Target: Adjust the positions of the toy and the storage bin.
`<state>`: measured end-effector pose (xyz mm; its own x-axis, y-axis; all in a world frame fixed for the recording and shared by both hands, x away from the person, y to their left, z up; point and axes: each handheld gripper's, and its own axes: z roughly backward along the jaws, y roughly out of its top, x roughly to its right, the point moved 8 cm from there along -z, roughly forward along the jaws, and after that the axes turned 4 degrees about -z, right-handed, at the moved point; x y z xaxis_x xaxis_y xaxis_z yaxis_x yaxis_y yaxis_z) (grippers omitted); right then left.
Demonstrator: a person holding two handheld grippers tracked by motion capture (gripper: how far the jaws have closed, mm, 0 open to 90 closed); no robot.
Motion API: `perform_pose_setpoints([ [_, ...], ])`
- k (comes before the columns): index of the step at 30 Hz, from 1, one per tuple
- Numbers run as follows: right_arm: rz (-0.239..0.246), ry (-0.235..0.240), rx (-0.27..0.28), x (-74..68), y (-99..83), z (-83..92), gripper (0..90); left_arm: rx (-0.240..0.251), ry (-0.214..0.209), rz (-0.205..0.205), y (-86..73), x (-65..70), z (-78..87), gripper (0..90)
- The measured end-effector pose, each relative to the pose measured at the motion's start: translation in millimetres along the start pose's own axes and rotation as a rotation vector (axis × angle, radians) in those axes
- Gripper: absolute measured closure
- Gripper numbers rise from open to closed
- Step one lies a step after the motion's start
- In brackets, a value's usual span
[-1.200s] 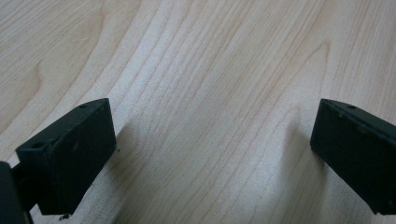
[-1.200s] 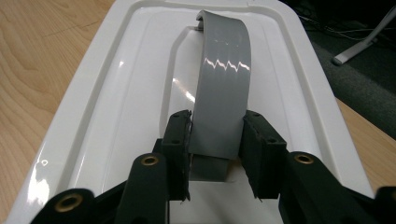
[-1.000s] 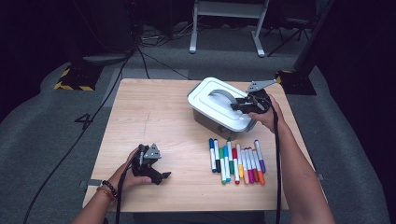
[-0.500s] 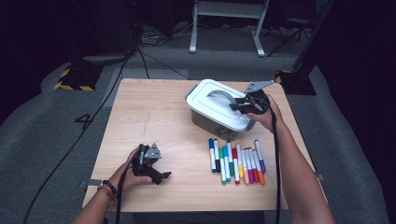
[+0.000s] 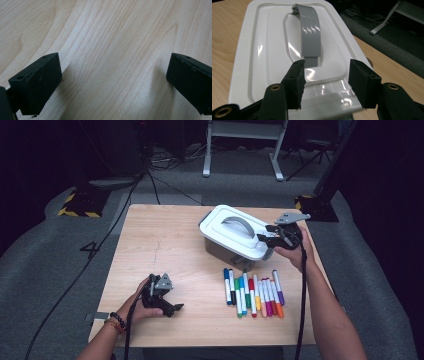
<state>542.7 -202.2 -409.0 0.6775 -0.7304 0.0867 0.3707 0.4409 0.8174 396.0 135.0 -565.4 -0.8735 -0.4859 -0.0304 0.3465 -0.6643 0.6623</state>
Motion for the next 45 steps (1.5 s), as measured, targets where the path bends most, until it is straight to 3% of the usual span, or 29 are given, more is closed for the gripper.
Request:
perform_pose_setpoints([
  [4, -0.054, -0.002, 0.018, 5.2, -15.8, 19.3, 43.7, 0.000, 0.000, 0.000, 0.0, 0.0, 0.0, 0.5],
  [8, -0.077, -0.024, 0.018, 6.9, -29.2, 25.5, 42.6, 0.000, 0.000, 0.000, 0.0, 0.0, 0.0, 0.5],
  [12, -0.097, -0.027, 0.008, 5.1, -38.9, 25.4, 42.2, 0.000, 0.000, 0.000, 0.0, 0.0, 0.0, 0.5],
  [15, -0.082, -0.054, -0.004, 2.3, -47.3, 24.2, 42.7, 0.000, 0.000, 0.000, -0.1, 0.1, 0.0, 0.5],
  [18, -0.096, -0.044, -0.018, -2.2, -56.0, 20.9, 43.1, 0.000, 0.000, 0.000, 0.0, 0.0, 0.0, 0.5],
  [26, -0.187, -0.038, -0.011, 0.3, -62.1, 18.1, 39.9, 0.000, 0.001, 0.001, 0.0, 0.0, 0.0, 0.5],
  [31, -0.224, -0.070, -0.005, 3.8, -61.2, 14.1, 36.3, 0.000, 0.001, 0.000, -0.1, 0.0, 0.0, 0.5],
  [35, -0.272, -0.033, 0.005, 4.7, -62.2, 10.4, 35.5, 0.000, 0.001, 0.001, 0.0, 0.0, 0.0, 0.5],
  [36, -0.304, 0.002, 0.007, 5.8, -63.5, 9.2, 36.4, 0.000, 0.001, 0.001, 0.0, 0.0, 0.0, 0.5],
  [39, -0.309, 0.031, 0.007, 7.0, -64.1, 9.0, 38.5, 0.000, 0.001, 0.001, 0.0, 0.0, 0.0, 0.5],
  [40, -0.299, 0.022, 0.006, 8.6, -63.9, 9.3, 39.0, 0.000, 0.001, 0.000, 0.0, 0.0, 0.0, 0.5],
  [42, -0.259, -0.039, 0.002, 14.8, -62.7, 10.9, 41.2, 0.000, 0.001, 0.001, 0.0, 0.0, 0.0, 0.5],
  [45, -0.255, -0.054, -0.008, 18.9, -62.4, 10.9, 41.1, 0.000, 0.000, 0.001, 0.0, 0.0, 0.0, 0.5],
])
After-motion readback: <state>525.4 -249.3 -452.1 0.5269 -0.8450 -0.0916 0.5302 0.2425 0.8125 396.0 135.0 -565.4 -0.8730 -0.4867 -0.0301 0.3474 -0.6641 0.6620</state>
